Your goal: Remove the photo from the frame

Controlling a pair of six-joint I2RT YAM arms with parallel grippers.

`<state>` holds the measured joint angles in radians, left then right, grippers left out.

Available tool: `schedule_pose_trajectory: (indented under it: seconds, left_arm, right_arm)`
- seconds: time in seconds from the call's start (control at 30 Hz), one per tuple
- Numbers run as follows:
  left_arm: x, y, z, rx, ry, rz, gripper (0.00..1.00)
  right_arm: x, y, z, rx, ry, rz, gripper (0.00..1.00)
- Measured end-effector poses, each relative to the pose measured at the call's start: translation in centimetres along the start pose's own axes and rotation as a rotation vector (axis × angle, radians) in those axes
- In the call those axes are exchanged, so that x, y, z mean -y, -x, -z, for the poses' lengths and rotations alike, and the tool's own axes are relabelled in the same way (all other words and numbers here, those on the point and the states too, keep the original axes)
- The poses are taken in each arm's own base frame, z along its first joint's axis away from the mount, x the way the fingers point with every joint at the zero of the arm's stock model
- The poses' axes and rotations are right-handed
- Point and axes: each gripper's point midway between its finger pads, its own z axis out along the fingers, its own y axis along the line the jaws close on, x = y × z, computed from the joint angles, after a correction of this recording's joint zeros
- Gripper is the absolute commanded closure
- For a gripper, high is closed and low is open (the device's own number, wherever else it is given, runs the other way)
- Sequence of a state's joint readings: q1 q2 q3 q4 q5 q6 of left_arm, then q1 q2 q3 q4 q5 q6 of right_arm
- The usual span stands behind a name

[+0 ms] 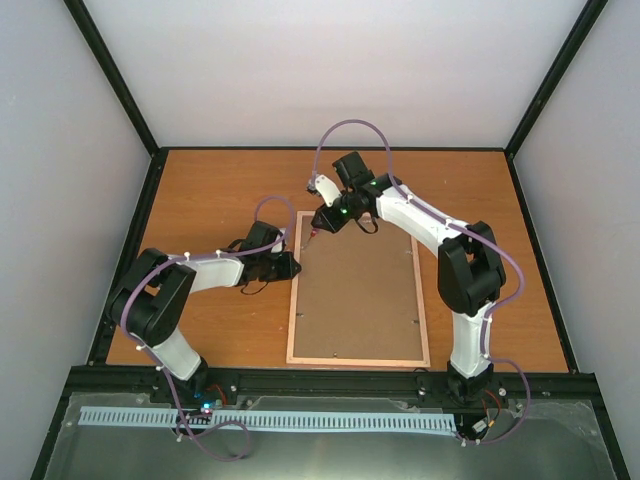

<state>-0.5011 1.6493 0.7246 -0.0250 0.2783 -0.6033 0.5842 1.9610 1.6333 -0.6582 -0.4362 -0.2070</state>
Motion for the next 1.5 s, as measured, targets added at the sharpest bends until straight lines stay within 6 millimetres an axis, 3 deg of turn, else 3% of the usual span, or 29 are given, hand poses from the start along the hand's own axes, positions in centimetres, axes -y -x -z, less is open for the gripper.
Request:
schedule_pose_trajectory:
  seconds: [1.37, 1.43, 1.5]
  left_arm:
    - [0.2, 0.3, -0.1, 0.038, -0.027, -0.008, 0.99]
    - [0.1, 0.2, -0.1, 0.037, -0.027, -0.007, 0.99]
    - [0.1, 0.2, -0.1, 0.035, -0.027, -0.007, 0.99]
  right_arm:
    - [1.0, 0.7, 0.0, -0.016, -0.179, -0.136, 0.97]
    - [1.6, 0.8, 0.3, -0.018, -0.216, -0.135, 0.97]
    - [3.8, 1.2, 1.1, -0.009, -0.312, -0.132, 0.97]
